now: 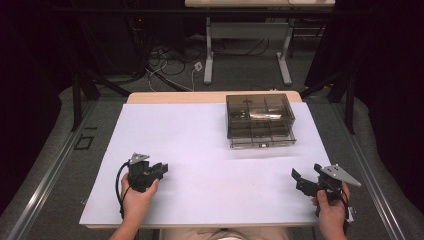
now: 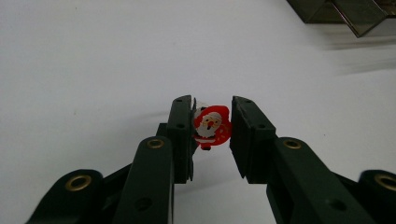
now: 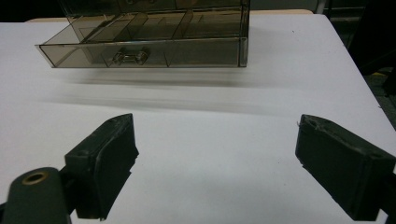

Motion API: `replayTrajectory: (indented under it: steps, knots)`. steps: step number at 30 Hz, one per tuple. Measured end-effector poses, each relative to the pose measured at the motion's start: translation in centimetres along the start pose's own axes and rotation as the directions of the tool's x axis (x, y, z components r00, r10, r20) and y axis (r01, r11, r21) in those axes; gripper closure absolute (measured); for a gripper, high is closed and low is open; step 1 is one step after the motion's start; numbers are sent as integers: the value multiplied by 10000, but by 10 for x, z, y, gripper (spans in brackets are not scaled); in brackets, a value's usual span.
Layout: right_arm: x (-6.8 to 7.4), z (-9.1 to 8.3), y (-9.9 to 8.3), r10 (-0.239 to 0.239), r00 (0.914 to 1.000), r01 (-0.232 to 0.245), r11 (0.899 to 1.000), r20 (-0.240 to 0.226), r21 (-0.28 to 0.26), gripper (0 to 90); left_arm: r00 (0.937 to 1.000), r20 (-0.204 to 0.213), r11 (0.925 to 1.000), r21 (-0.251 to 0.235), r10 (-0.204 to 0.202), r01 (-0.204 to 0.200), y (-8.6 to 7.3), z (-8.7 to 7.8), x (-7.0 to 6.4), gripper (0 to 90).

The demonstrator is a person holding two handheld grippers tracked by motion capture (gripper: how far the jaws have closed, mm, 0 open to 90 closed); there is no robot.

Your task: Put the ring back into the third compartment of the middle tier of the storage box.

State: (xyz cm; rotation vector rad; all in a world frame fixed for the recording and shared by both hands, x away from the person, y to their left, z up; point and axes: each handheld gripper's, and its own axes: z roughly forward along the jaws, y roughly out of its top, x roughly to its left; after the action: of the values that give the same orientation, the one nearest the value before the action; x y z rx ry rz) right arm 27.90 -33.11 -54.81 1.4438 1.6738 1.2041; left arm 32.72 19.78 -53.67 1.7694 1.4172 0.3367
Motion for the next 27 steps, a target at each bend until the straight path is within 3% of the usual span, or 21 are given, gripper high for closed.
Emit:
replayTrajectory:
  steps: [10,17,27]
  knots:
    - [0,1,0,23,10000,-23,10000,-64,84,122,9999,-106,9998,-188,110,-112,25,10,-5,698]
    - [0,1,0,37,10000,-38,10000,-66,-45,121,9987,-100,9981,-368,491,-494,44,15,-17,698]
    - [0,1,0,70,9999,-70,10000,-96,38,122,9980,247,9972,-479,579,-567,66,27,-38,698]
